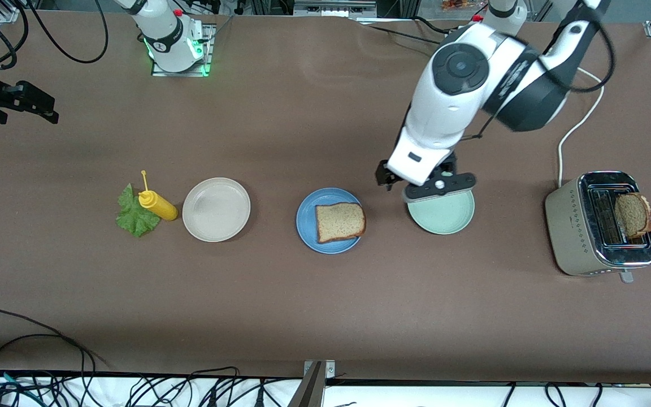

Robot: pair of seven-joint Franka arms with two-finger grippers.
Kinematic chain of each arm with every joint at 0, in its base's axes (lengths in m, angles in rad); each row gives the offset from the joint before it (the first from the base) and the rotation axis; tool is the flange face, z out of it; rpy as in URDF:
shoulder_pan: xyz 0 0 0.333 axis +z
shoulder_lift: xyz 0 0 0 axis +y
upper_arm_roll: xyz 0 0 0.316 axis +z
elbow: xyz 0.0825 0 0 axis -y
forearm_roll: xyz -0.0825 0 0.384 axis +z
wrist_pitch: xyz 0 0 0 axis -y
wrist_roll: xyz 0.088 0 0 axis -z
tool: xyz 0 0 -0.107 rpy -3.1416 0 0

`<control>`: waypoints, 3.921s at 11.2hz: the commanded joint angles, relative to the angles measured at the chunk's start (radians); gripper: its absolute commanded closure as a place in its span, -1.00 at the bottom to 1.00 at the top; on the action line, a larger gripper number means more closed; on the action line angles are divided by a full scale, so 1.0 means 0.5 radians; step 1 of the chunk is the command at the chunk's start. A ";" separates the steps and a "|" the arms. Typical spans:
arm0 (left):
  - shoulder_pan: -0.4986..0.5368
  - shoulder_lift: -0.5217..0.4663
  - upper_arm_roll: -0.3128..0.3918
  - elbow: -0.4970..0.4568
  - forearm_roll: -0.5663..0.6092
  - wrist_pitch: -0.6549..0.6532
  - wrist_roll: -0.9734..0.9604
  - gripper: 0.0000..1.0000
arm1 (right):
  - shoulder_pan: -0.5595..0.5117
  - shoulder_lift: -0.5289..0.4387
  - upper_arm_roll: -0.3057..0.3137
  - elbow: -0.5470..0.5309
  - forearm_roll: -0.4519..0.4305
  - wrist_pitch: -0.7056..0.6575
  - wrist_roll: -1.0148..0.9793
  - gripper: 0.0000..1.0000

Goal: Make sandwich in blue plate with both arms
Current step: 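Return the left arm to rest while the right gripper reaches the lettuce, then grasp the green lettuce leaf with the right gripper and lift it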

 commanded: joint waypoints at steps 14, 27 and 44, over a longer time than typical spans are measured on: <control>0.023 -0.972 1.003 -0.452 -0.558 -0.608 1.447 -1.00 | -0.228 0.464 -0.011 -0.311 0.027 0.562 -0.072 -1.00; 0.053 -0.997 1.062 -0.539 -0.557 -0.516 1.570 -1.00 | -0.271 1.068 0.005 -0.720 0.030 1.585 -0.029 -1.00; 0.069 -0.978 1.046 -0.505 -0.554 -0.479 1.622 -1.00 | -0.268 0.958 0.100 -0.655 0.014 1.849 0.263 1.00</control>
